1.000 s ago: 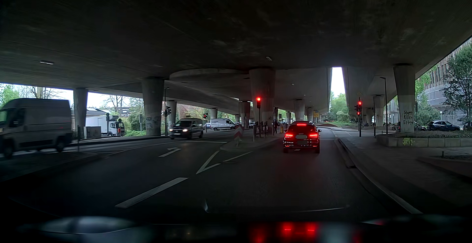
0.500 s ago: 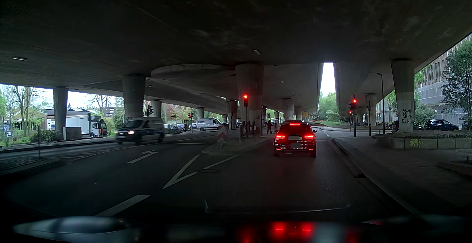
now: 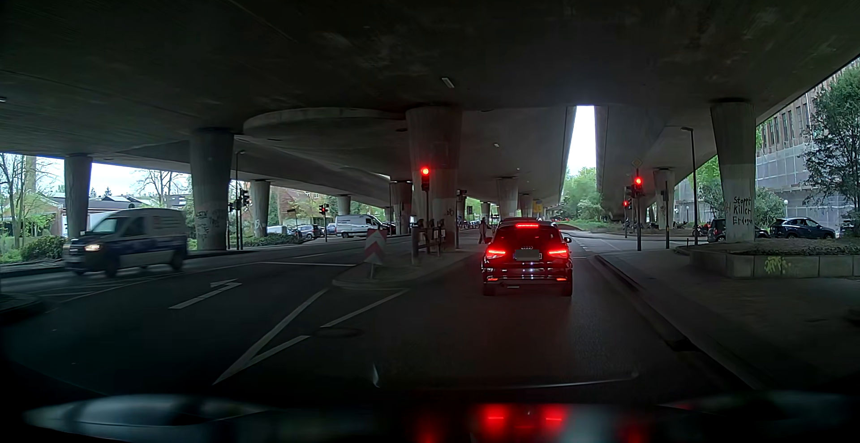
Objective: Follow the waypoints while adhering to traffic rules and regulations
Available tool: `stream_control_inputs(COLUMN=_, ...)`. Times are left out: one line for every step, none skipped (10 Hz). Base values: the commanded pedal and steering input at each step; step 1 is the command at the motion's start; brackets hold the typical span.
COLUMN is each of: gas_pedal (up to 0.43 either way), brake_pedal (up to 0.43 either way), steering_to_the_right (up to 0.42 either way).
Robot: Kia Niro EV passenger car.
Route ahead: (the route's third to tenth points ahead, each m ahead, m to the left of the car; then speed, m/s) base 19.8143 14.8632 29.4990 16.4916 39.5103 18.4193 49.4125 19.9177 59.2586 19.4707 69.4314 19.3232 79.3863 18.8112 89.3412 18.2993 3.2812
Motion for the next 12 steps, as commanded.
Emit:
stream_control_inputs(gas_pedal=0.0, brake_pedal=0.128, steering_to_the_right=0.089)
stream_control_inputs(gas_pedal=0.0, brake_pedal=0.134, steering_to_the_right=0.089)
stream_control_inputs(gas_pedal=0.0, brake_pedal=0.14, steering_to_the_right=0.089)
stream_control_inputs(gas_pedal=0.0, brake_pedal=0.146, steering_to_the_right=0.089)
stream_control_inputs(gas_pedal=0.0, brake_pedal=0.146, steering_to_the_right=0.089)
stream_control_inputs(gas_pedal=0.0, brake_pedal=0.152, steering_to_the_right=0.089)
stream_control_inputs(gas_pedal=0.0, brake_pedal=0.165, steering_to_the_right=0.089)
stream_control_inputs(gas_pedal=0.0, brake_pedal=0.165, steering_to_the_right=0.089)
stream_control_inputs(gas_pedal=0.0, brake_pedal=0.171, steering_to_the_right=0.089)
stream_control_inputs(gas_pedal=0.0, brake_pedal=0.171, steering_to_the_right=0.089)
stream_control_inputs(gas_pedal=0.0, brake_pedal=0.171, steering_to_the_right=0.089)
stream_control_inputs(gas_pedal=0.0, brake_pedal=0.177, steering_to_the_right=0.089)
